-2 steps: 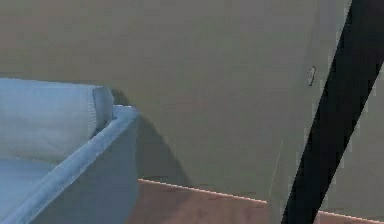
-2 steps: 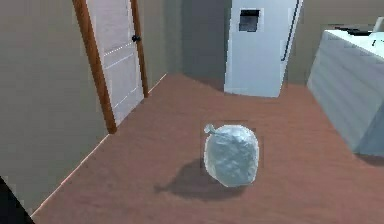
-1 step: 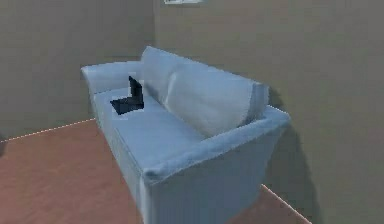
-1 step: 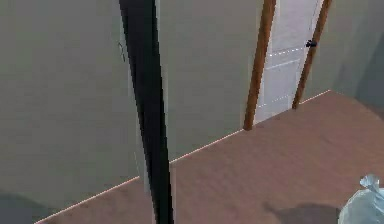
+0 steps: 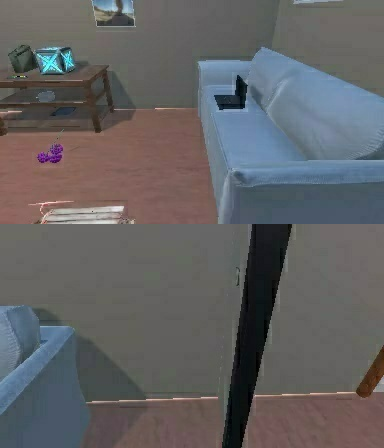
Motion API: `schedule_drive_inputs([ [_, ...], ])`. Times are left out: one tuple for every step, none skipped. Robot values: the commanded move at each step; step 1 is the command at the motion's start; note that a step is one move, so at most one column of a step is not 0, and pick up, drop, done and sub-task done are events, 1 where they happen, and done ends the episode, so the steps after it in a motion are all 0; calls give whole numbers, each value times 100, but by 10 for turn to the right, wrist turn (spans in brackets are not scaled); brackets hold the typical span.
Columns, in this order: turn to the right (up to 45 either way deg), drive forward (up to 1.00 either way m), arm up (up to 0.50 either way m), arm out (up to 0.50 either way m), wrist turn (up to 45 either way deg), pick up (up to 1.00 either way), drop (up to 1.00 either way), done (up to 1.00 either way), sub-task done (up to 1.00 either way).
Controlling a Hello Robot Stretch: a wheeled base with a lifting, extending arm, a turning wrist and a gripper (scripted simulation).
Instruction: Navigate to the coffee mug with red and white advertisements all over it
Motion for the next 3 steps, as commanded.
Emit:
schedule_drive_inputs([
  [0, 25, 0, 0, 0, 0, 0, 0, 0],
  [-60, 0, 0, 0, 0, 0, 0, 0, 0],
  [0, 85, 0, 0, 0, 0, 0, 0, 0],
])
